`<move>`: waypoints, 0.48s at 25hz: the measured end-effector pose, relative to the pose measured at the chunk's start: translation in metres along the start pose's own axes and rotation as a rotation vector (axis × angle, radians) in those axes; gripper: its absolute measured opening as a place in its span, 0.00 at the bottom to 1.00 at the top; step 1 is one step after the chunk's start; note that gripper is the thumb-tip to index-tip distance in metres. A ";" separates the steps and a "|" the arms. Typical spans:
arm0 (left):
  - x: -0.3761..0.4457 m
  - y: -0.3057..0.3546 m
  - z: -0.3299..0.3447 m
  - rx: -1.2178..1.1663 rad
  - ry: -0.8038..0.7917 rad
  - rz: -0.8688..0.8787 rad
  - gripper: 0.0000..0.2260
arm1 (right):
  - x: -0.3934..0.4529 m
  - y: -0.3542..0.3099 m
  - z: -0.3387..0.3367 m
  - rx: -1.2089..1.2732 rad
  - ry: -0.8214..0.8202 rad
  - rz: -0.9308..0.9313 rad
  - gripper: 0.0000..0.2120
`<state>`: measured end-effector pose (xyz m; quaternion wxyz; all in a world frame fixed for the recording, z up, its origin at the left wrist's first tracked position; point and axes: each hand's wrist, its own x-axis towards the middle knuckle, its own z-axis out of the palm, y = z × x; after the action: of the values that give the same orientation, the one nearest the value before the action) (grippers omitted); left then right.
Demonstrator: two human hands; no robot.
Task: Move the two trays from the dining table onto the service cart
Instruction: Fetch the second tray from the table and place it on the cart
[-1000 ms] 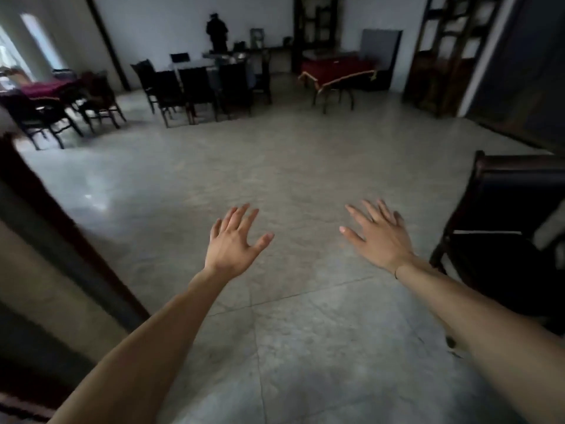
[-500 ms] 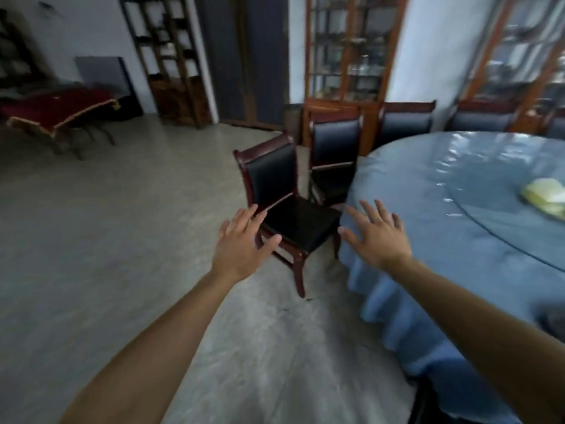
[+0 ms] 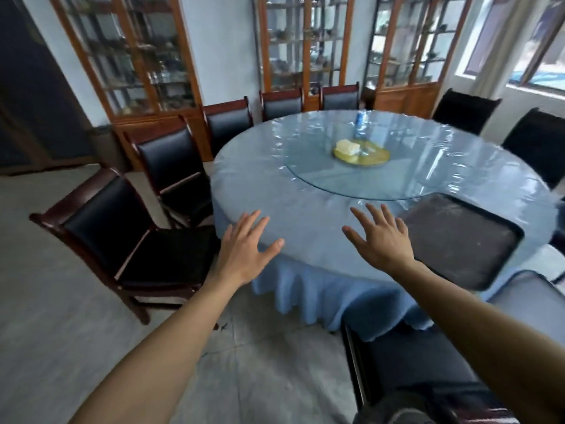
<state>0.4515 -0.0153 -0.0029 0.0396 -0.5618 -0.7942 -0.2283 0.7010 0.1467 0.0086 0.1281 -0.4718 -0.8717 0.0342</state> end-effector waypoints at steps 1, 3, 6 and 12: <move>0.007 0.002 0.005 -0.016 -0.007 0.035 0.34 | -0.004 0.007 0.000 0.006 0.008 0.044 0.32; 0.024 0.008 0.016 -0.061 -0.031 0.095 0.38 | -0.015 0.022 0.001 0.014 0.030 0.135 0.32; 0.046 0.025 0.038 -0.095 -0.071 0.163 0.40 | -0.035 0.045 0.002 0.024 0.054 0.268 0.31; 0.081 0.084 0.083 -0.171 -0.172 0.287 0.39 | -0.065 0.107 -0.009 0.035 0.068 0.498 0.30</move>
<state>0.5142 0.1114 -0.0241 -0.0442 -0.6881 -0.6840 -0.2383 0.8240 0.1515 -0.0147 0.1532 -0.6704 -0.7232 0.0638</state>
